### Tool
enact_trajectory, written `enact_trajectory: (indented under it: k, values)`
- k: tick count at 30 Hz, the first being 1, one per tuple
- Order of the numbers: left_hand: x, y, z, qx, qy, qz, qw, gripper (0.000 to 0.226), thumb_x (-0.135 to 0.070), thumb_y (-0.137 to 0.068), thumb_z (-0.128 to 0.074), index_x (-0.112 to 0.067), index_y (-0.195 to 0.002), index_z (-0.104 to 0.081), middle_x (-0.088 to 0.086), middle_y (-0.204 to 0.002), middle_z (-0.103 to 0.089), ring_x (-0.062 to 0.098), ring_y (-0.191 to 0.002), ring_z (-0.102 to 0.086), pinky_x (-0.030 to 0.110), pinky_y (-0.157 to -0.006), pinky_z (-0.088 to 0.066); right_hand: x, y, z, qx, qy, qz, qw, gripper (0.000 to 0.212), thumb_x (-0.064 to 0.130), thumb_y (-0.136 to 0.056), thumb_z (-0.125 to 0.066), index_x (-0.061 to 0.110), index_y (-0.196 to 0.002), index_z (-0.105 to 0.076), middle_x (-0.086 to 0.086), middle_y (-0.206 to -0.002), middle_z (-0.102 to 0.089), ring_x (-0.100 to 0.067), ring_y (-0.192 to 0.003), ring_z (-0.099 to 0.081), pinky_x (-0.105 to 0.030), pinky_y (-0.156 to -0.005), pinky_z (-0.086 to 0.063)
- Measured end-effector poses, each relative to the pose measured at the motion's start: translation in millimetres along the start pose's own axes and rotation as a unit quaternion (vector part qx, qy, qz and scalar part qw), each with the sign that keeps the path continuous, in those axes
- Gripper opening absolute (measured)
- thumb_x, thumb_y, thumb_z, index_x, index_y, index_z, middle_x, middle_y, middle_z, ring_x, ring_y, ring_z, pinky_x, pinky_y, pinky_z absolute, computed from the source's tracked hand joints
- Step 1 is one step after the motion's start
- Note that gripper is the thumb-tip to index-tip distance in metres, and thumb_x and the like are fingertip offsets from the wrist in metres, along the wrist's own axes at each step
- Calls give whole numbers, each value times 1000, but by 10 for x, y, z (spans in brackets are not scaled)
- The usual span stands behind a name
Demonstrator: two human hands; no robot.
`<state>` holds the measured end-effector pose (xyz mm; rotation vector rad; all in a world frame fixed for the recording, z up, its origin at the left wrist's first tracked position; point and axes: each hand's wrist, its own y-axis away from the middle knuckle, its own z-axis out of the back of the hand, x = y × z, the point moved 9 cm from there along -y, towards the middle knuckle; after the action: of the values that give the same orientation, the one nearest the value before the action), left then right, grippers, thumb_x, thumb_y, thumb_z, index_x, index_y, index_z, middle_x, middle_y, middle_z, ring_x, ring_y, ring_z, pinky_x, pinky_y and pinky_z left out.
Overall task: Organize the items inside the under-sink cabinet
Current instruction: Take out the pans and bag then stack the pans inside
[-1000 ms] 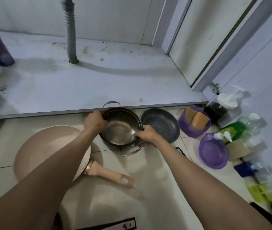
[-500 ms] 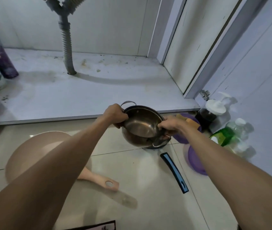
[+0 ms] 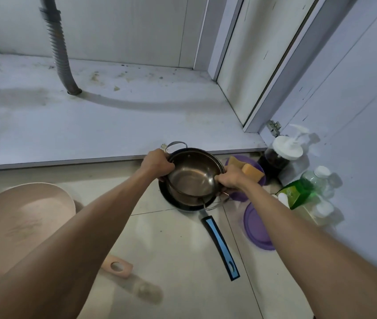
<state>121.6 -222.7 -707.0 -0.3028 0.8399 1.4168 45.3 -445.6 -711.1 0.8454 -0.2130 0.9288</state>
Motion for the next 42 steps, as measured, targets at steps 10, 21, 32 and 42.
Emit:
enact_trajectory:
  k: [10,21,32,42]
  values:
    - [292,-143,-166,1,-35,47,998,27,-28,-66,-54,-21,-85,-72,0,-74,-70,21,-66,-69,34,-69,-60,-204,-136,-144,-33,-43,-10,999,12,26,-93,-61,16,-88,-57,-12,-86,-71,-28,-82,-72,-37,-73,-61]
    - [472,-120,-367,81,35,132,987,24,-25,-82,-61,-2,-88,-62,11,-84,-63,27,-82,-64,35,-66,-58,-398,-69,-331,66,-105,-96,988,40,42,-95,-59,3,-105,-55,-21,-102,-70,-30,-83,-71,-38,-69,-60]
    - [505,173,-29,105,54,150,982,18,-10,-84,-51,3,-78,-62,14,-60,-65,29,-53,-67,40,-64,-61,139,-46,-435,110,-12,-35,993,11,0,-92,-57,-3,-82,-57,-15,-61,-66,-22,-47,-66,-30,-46,-57]
    - [1353,1172,1425,-46,65,256,963,21,-11,-85,-51,4,-91,-63,19,-70,-69,28,-57,-68,32,-52,-59,1549,490,-1380,186,36,105,976,16,3,-91,-52,-8,-96,-62,-26,-91,-71,-35,-84,-73,-47,-80,-60]
